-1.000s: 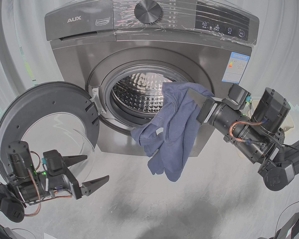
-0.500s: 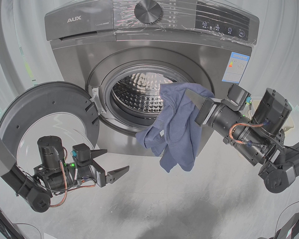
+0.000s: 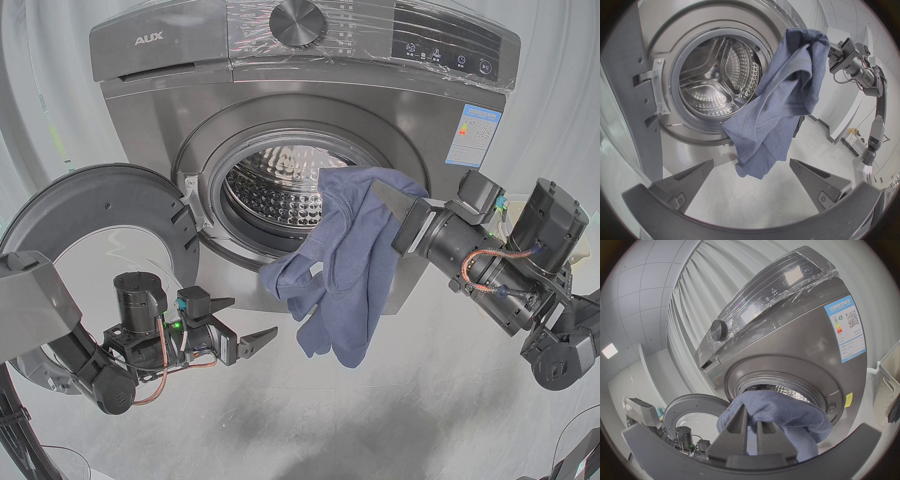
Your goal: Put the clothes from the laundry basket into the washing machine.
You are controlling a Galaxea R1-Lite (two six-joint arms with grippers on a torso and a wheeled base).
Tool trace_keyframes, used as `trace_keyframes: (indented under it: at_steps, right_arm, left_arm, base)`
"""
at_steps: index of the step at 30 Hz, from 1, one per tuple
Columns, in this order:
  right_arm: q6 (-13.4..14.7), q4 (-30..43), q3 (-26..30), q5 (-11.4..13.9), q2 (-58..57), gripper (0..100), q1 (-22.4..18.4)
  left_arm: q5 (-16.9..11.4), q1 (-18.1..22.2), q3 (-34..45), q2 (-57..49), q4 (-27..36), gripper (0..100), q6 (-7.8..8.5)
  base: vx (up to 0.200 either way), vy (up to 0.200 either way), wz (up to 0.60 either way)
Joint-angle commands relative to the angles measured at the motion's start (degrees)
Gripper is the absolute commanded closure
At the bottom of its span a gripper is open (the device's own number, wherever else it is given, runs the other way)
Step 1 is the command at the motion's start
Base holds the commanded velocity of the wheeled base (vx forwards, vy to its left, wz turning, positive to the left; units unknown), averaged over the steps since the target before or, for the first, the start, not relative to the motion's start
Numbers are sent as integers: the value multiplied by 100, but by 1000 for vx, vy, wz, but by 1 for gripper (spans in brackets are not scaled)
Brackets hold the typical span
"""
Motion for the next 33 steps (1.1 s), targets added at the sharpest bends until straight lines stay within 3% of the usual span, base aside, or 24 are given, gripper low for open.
trace_keyframes:
  at_steps: [1,5,16,23,27,33]
  right_arm:
    - [-1,-2,45,-1,-22,100,39]
    - [-1,-11,45,-1,-31,100,92]
    - [-1,-2,54,-1,-84,100,101]
    - [-1,-2,54,-1,-84,100,118]
    - [-1,-2,54,-1,-84,100,136]
    - [-1,-2,80,-1,-110,100,145]
  left_arm:
    - [41,-102,-146,249,-83,0,5]
    - [225,-207,-339,477,-206,0,-3]
    - [269,-225,-884,1075,-505,0,-3]
    - [401,-234,-1323,1356,-743,0,-3]
    - [621,-234,-1596,1558,-1006,0,-3]
    - [630,-225,-1701,1594,-1208,0,-12]
  base:
    - [0,0,0]
    - [0,0,0]
    - [0,0,0]
    - [0,0,0]
    - [0,0,0]
    - [0,0,0]
